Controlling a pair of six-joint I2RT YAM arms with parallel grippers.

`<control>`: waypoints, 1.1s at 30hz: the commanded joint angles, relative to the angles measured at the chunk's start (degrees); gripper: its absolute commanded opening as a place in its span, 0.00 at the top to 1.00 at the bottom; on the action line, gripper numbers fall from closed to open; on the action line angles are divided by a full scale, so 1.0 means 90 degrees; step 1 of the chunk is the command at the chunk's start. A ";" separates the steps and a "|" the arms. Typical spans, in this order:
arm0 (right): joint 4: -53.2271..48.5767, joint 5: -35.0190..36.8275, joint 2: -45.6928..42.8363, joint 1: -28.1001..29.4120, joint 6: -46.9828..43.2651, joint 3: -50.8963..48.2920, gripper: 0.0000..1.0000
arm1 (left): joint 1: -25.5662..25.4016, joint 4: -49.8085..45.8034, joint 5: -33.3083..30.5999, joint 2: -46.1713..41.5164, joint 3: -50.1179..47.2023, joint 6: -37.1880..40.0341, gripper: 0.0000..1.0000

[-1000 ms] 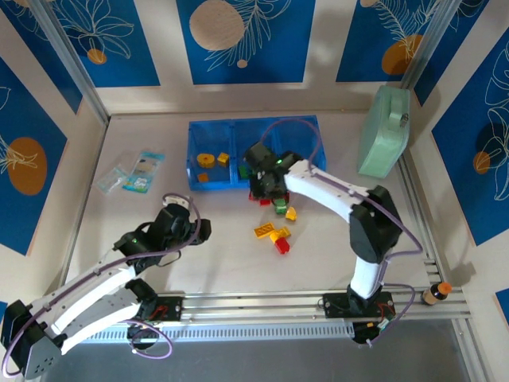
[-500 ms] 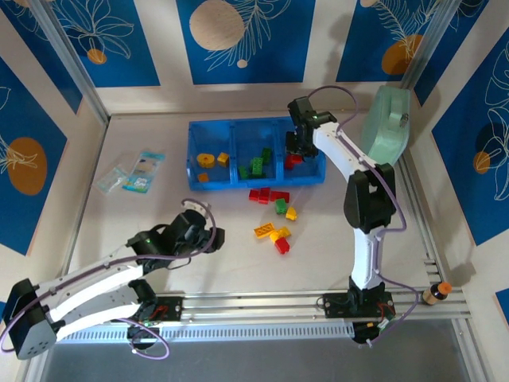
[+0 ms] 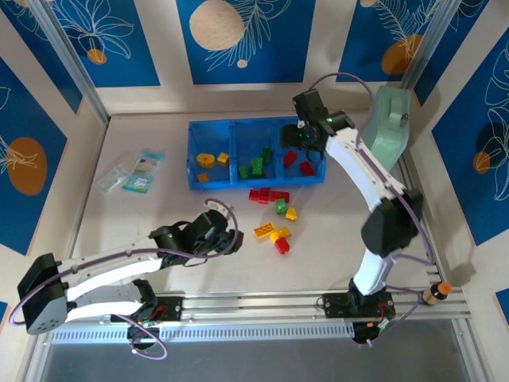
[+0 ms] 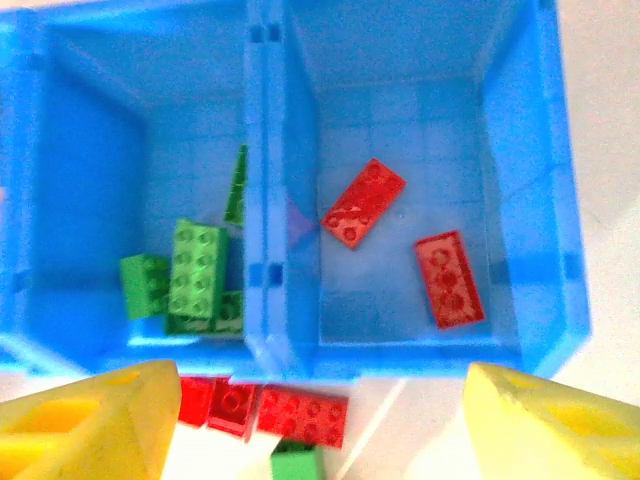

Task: Sort the legos into containers by color

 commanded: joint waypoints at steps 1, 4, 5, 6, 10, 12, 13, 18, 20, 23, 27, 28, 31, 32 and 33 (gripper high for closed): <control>0.0556 -0.0143 -0.0863 0.0008 0.0049 -0.0986 0.25 | -0.0230 0.0365 0.0033 0.0529 0.0399 0.0259 0.33; 0.0982 -0.0127 -0.1692 0.0029 0.0179 -0.2085 0.25 | -0.0489 0.0458 0.0076 0.1207 0.0792 0.0404 0.33; 0.1210 -0.0141 -0.2009 0.0039 0.0221 -0.2494 0.25 | -0.0573 0.0461 0.0078 0.1425 0.0935 0.0451 0.32; 0.1475 -0.0205 -0.2357 0.0039 0.0278 -0.2974 0.25 | -0.0663 0.0463 0.0106 0.1688 0.1104 0.0507 0.33; 0.1957 -0.0363 -0.3372 0.0022 0.0494 -0.4358 0.25 | -0.0927 0.0547 0.0360 0.2673 0.1757 0.0739 0.33; 0.1822 -0.0309 -0.3675 0.0001 0.0635 -0.4710 0.25 | -0.1031 0.0542 0.0472 0.3084 0.2085 0.0842 0.33; 0.1738 -0.0299 -0.3825 -0.0009 0.0717 -0.4876 0.25 | -0.1075 0.0498 0.0499 0.3327 0.2265 0.0885 0.34; 0.1701 -0.0364 -0.4685 -0.0056 0.0964 -0.5558 0.24 | -0.1161 0.0025 0.0508 0.4203 0.2985 0.0889 0.36; 0.1661 -0.0391 -0.4901 -0.0123 0.1006 -0.5703 0.24 | -0.1176 -0.0084 0.0528 0.4425 0.3132 0.0861 0.36; 0.1621 -0.0483 -0.5053 -0.0226 0.1038 -0.5832 0.24 | -0.1201 -0.0043 0.0564 0.4638 0.3177 0.0821 0.37; 0.1654 -0.0571 -0.5049 -0.0254 0.1077 -0.5910 0.24 | -0.1216 -0.0006 0.0549 0.4836 0.3205 0.0774 0.38; 0.1676 -0.0573 -0.5037 -0.0251 0.1086 -0.5922 0.24 | -0.1220 -0.0005 0.0524 0.4866 0.3202 0.0763 0.38; 0.1727 -0.0625 -0.5010 -0.0259 0.1106 -0.5947 0.24 | -0.1230 -0.0015 0.0451 0.4913 0.3191 0.0751 0.39; 0.1736 -0.0637 -0.4995 -0.0259 0.1116 -0.5947 0.24 | -0.1230 -0.0006 0.0435 0.4916 0.3177 0.0759 0.40; 0.1737 -0.0644 -0.5000 -0.0254 0.1133 -0.5952 0.24 | -0.1230 0.0004 0.0416 0.4926 0.3153 0.0751 0.41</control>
